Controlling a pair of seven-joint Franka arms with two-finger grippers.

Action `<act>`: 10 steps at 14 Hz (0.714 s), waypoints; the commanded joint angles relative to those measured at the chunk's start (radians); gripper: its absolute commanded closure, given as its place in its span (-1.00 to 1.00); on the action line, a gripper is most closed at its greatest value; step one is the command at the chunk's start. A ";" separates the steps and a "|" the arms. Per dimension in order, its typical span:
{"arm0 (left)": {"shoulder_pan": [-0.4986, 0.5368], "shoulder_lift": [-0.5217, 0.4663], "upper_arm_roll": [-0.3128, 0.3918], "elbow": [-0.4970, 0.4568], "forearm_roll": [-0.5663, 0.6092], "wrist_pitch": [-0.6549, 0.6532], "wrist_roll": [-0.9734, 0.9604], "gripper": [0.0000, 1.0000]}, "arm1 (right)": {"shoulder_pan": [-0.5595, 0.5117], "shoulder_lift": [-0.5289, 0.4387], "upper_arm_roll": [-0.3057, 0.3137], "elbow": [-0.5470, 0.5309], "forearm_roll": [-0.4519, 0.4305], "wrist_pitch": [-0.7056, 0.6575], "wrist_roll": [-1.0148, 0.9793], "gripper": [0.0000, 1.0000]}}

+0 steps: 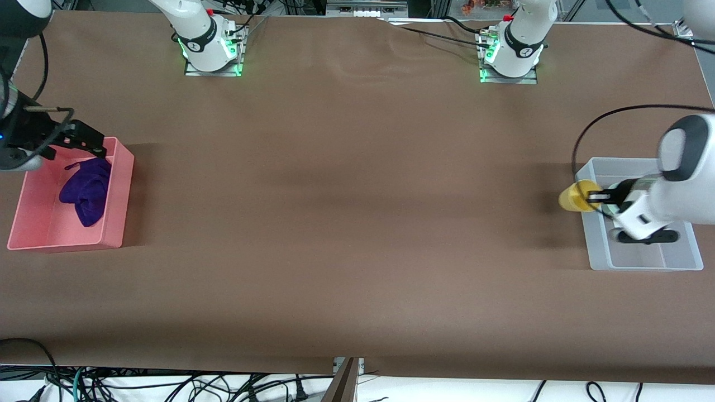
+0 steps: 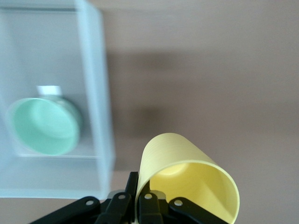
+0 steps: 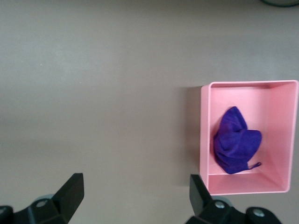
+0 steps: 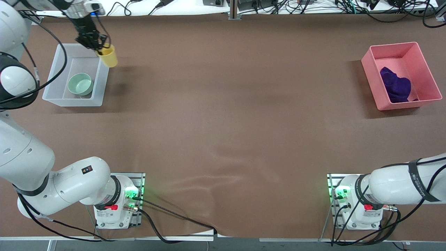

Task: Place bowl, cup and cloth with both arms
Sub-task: 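Lift the yellow cup and lower it onto the bowl with the left gripper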

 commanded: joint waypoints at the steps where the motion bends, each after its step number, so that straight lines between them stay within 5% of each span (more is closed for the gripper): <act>1: 0.090 -0.016 -0.010 -0.039 0.080 0.009 0.161 1.00 | -0.004 -0.009 -0.008 0.007 -0.020 -0.015 -0.007 -1.00; 10: 0.284 -0.063 -0.015 -0.339 0.123 0.400 0.319 1.00 | -0.006 0.000 -0.017 0.007 -0.013 -0.025 -0.039 -1.00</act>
